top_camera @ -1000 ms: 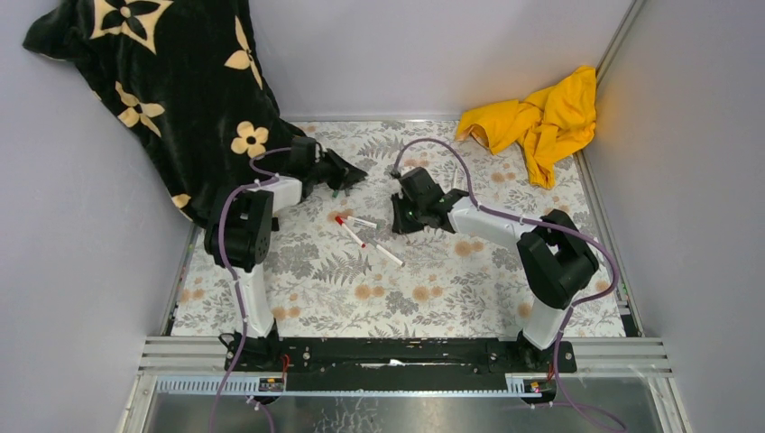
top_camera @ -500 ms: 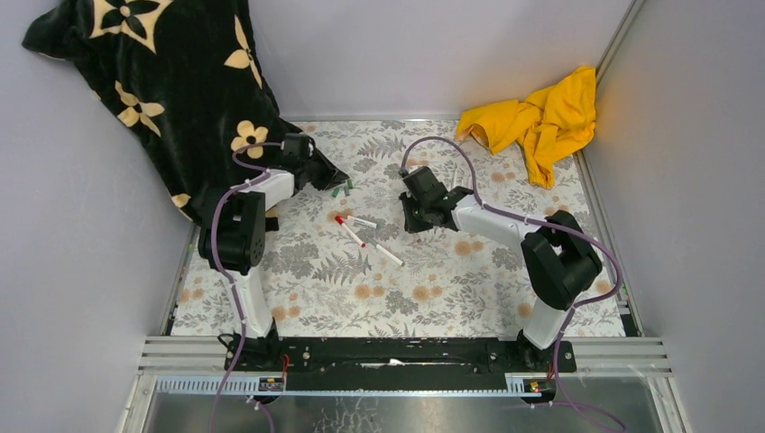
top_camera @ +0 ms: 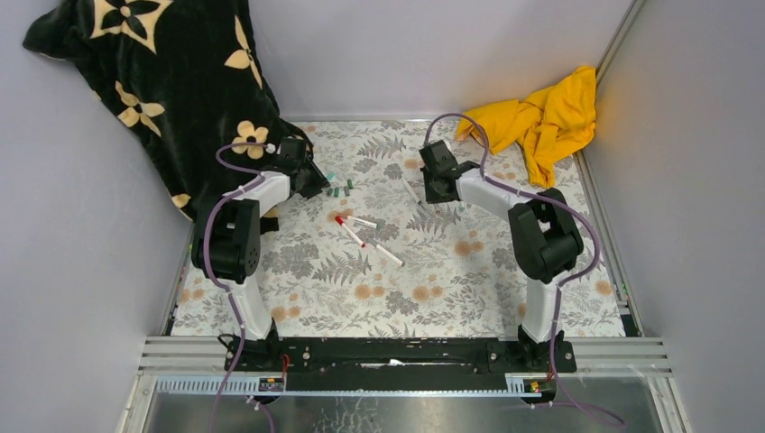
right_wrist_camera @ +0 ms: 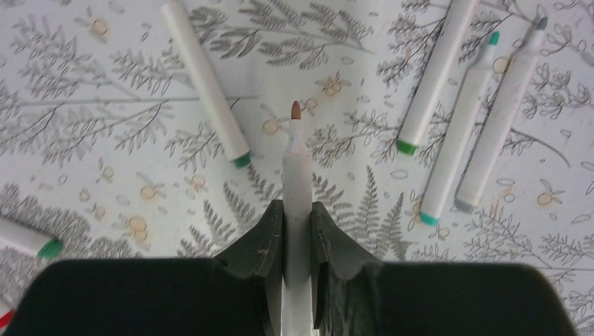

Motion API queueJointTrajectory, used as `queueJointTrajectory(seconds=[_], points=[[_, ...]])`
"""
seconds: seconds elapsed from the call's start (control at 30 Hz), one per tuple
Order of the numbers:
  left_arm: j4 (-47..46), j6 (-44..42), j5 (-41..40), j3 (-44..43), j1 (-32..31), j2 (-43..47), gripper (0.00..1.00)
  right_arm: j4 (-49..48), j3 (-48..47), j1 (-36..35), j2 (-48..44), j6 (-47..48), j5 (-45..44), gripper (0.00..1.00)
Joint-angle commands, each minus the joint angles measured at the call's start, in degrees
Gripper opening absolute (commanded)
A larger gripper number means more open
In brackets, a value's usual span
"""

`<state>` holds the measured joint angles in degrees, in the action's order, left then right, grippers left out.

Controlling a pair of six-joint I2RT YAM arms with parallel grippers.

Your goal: Open the pen caps

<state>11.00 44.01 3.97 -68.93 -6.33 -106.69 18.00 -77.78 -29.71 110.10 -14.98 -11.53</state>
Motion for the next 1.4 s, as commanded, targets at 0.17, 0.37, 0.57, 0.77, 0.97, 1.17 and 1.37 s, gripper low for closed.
queueJointTrajectory(seconds=[0.17,0.37,0.57,0.77,0.97,1.17,1.37], points=[[-0.4,-1.2,-5.7,1.6,0.2,-1.1,0.41,1.3,-9.4,3.3,6.9,0.8,-4.4,0.02],[-1.0,-0.3,-5.8,2.8,0.2,0.9,0.42,2.8,-13.2,5.0,11.2,0.9,-3.5,0.07],[-2.1,1.1,-5.5,4.8,0.2,4.9,0.44,3.1,-14.5,5.2,13.4,0.5,-2.8,0.24],[-3.2,2.0,-3.5,5.7,0.2,7.8,0.50,3.4,-15.1,5.2,13.9,0.4,-2.5,0.32],[-3.4,2.3,-2.1,6.0,0.2,11.3,0.52,3.3,-14.4,5.2,11.5,0.8,-4.1,0.32],[-6.2,4.7,-0.3,8.9,0.2,15.3,0.53,-3.1,-7.8,1.9,2.2,7.5,-2.2,0.33],[-9.9,9.3,3.1,14.7,0.3,18.7,0.59,-1.6,-7.5,-4.0,-0.1,14.6,4.0,0.35]])
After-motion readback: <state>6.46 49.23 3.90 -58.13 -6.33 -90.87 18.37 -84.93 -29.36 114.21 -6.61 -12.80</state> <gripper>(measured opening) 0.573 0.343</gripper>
